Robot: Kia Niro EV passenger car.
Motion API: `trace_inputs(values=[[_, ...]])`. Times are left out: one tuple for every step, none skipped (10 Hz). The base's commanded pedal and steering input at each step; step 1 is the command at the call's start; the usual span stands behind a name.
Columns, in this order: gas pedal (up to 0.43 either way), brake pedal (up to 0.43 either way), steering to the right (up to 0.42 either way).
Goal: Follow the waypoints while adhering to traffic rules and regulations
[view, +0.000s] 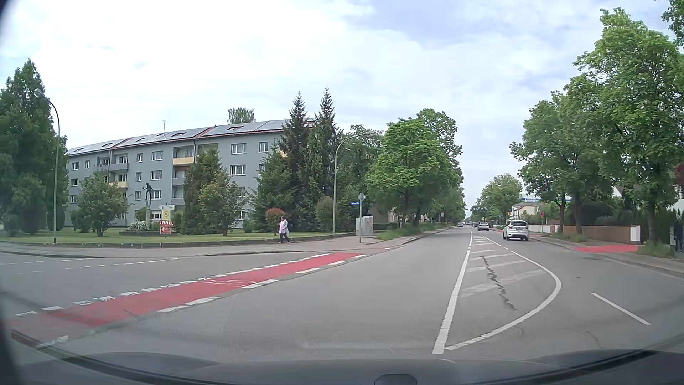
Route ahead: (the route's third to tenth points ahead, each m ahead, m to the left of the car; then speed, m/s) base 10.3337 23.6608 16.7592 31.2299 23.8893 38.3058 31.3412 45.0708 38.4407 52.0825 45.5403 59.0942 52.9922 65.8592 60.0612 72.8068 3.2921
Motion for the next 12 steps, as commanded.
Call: trace_inputs(values=[[0.067,0.000,-0.200],[0.079,0.000,-0.201],[0.079,0.000,-0.205],[0.079,0.000,-0.218],[0.059,0.000,-0.241],[0.059,0.000,-0.260],[0.059,0.000,-0.286],[0.059,0.000,-0.310],[0.059,0.000,-0.325],[0.059,0.000,-0.341],[0.067,0.000,-0.351],[0.067,0.000,-0.356]])
